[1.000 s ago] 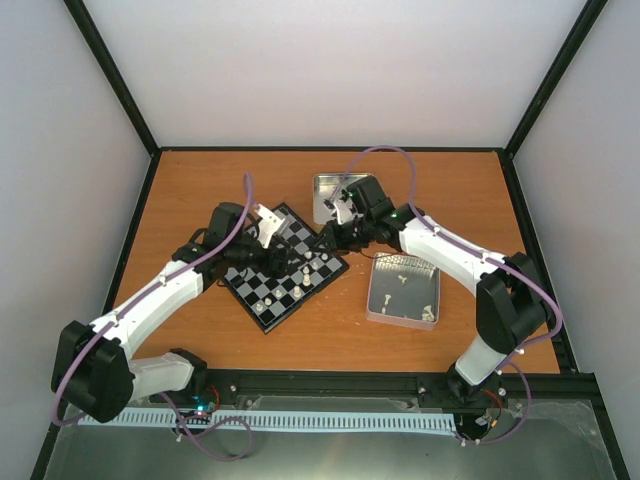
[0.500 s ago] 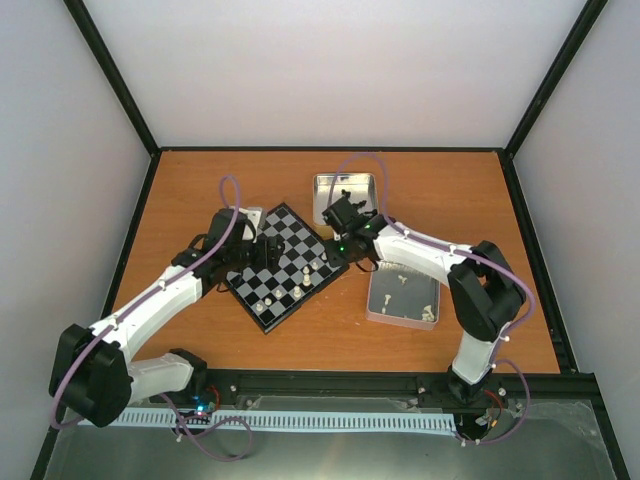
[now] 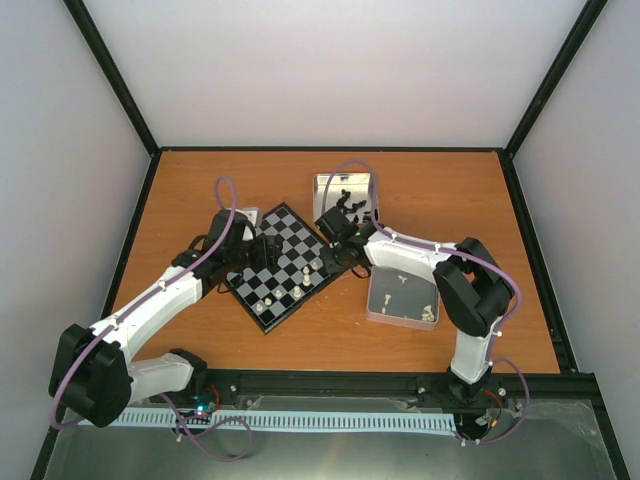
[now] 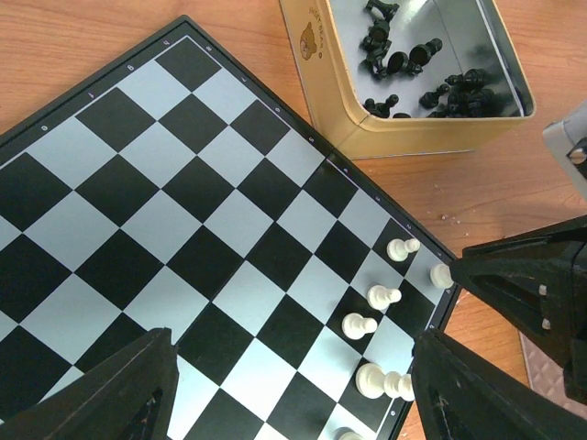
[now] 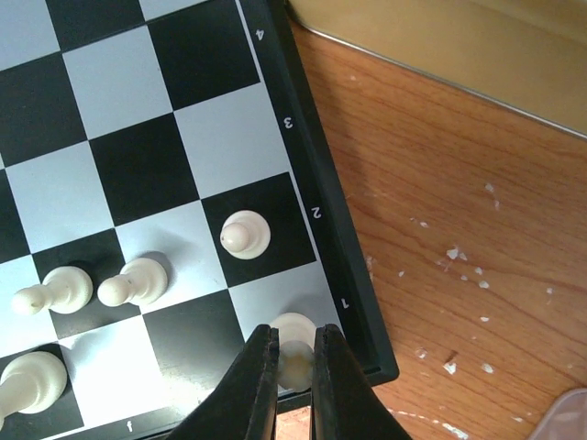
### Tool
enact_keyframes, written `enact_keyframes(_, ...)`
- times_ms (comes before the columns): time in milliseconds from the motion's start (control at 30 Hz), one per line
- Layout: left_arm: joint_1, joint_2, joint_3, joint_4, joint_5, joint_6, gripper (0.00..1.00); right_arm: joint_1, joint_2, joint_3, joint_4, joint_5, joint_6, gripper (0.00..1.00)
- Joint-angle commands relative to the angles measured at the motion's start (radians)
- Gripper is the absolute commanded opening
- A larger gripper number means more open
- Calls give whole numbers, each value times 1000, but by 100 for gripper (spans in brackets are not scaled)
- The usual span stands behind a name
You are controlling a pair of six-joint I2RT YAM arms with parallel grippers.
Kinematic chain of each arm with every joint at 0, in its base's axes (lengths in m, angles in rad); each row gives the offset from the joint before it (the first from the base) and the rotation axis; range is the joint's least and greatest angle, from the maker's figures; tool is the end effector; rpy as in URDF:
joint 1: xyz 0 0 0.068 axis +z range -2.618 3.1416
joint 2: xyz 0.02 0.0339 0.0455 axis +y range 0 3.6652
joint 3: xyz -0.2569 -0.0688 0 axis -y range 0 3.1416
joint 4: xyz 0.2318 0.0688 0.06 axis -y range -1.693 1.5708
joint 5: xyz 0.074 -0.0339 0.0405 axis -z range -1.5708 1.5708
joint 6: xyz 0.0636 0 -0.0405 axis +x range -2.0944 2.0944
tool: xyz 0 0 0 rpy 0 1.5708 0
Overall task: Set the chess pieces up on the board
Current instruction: Place the chess piece on the chessboard.
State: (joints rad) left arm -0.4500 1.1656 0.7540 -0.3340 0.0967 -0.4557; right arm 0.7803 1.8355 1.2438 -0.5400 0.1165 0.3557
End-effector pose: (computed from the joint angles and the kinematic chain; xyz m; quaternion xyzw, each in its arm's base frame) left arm 0.2279 -0.1169 0.2187 0.0168 0.9151 -0.2151 0.3408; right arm 0.2691 0.2560 0.1578 -0.1929 0.9551 0.0691 0.2138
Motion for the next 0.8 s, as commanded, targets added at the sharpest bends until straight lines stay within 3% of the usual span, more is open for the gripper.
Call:
enact_keyframes(0,-6,-15,3,28,-10,-20,70,16,14,-35,71,5,14,5)
enact_keyframes(200,-6,-17,1,27,-11,-17,70,16,17,-51,73,28,25,13)
enact_keyframes(500,-5,-9,17,32,-9,-10,70,10,-92,-40,23,19,69,41)
enact_keyframes(767,-6,-10,18,37,-12,-3,71,-107,-309,-125,-84,29,224,47)
